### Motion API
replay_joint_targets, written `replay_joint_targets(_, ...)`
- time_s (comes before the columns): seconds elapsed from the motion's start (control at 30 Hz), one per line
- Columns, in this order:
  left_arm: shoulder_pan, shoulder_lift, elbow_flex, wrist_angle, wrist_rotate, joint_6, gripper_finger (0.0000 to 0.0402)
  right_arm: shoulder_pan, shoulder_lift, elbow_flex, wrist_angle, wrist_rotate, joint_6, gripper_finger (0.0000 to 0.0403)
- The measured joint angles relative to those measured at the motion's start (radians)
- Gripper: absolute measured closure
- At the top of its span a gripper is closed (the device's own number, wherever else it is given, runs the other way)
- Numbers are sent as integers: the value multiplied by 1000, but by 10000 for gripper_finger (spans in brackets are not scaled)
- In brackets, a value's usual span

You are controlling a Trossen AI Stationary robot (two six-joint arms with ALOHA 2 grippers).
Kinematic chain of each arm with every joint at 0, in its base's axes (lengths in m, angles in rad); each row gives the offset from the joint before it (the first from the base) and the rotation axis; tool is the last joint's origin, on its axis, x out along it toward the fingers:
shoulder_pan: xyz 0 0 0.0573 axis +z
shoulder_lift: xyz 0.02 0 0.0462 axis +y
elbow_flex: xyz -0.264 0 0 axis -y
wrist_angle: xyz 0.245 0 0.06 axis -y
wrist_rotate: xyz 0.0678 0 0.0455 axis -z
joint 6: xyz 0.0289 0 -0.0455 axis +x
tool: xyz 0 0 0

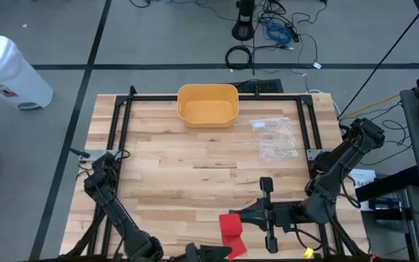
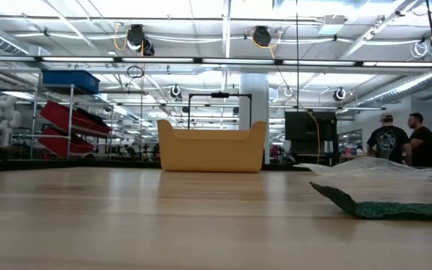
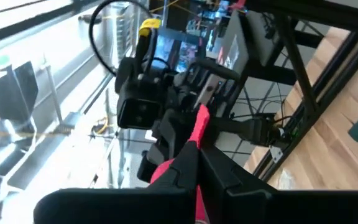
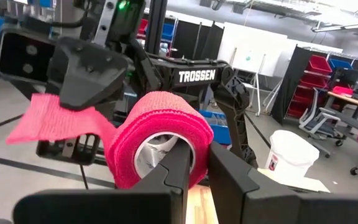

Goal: Roll bandage
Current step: Roll the red bandage

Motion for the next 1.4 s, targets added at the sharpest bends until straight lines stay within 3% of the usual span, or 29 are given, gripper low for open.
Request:
replay_joint_targets(0.3,11,0,0,61,-16,-27,395,-4,0,0,-48,-7,16,362)
replay_joint_targets(0.53,26,0,0,60,-22,-19,395,-4,0,0,-48,-96,76,362)
replay_joint_targets(1.4,15,0,0,56,-68,-71,395,-4,-1,0,-91,-107,109,362)
